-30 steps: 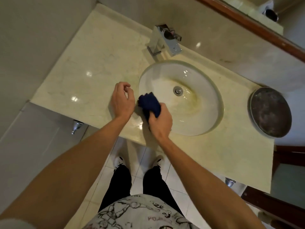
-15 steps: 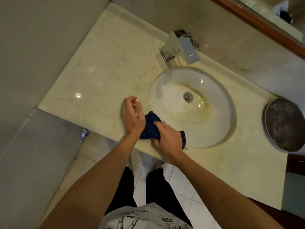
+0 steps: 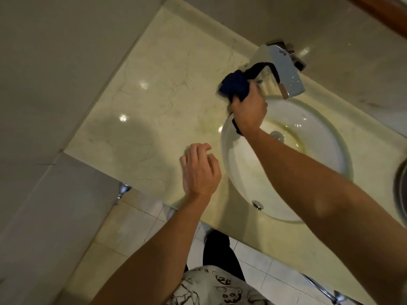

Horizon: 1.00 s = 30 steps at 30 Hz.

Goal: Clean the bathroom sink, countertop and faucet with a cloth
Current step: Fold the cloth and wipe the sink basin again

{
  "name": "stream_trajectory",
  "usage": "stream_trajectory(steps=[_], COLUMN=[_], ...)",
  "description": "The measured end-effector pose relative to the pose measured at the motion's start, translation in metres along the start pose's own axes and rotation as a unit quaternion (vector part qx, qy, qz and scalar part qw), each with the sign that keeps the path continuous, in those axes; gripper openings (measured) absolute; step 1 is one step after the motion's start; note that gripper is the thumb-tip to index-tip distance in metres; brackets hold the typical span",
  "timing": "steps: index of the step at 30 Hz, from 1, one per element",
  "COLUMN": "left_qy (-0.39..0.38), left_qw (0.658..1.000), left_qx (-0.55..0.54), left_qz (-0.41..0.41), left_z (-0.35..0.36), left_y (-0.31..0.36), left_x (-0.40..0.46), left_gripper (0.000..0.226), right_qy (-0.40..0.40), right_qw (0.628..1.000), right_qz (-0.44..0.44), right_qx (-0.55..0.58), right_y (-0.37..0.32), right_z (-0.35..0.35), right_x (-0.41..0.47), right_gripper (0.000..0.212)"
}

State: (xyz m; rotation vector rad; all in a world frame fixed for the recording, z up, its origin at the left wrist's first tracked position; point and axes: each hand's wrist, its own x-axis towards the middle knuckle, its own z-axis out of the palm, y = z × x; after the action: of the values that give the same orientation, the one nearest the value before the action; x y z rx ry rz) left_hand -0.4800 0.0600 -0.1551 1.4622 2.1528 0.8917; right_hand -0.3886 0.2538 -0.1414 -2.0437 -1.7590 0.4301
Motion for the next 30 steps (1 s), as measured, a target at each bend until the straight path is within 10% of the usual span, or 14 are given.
stream_trajectory(steps=[15, 30], left_qy=[0.022, -0.023], left_qw=[0.998, 0.997], left_qx=[-0.058, 0.068], left_qz=[-0.02, -0.003], left_z=[-0.009, -0.003], left_y=[0.006, 0.003], left_x=[0.002, 0.006], left_gripper=[0.033, 0.026], right_qy=[-0.274, -0.353], right_qw=[0.953, 0.918], right_qz=[-0.114, -0.147], right_qx=[0.052, -0.102], right_y=[0.063, 0.077], right_z=[-0.064, -0.075], right_x=[-0.148, -0.139], right_gripper=[0.037, 0.017])
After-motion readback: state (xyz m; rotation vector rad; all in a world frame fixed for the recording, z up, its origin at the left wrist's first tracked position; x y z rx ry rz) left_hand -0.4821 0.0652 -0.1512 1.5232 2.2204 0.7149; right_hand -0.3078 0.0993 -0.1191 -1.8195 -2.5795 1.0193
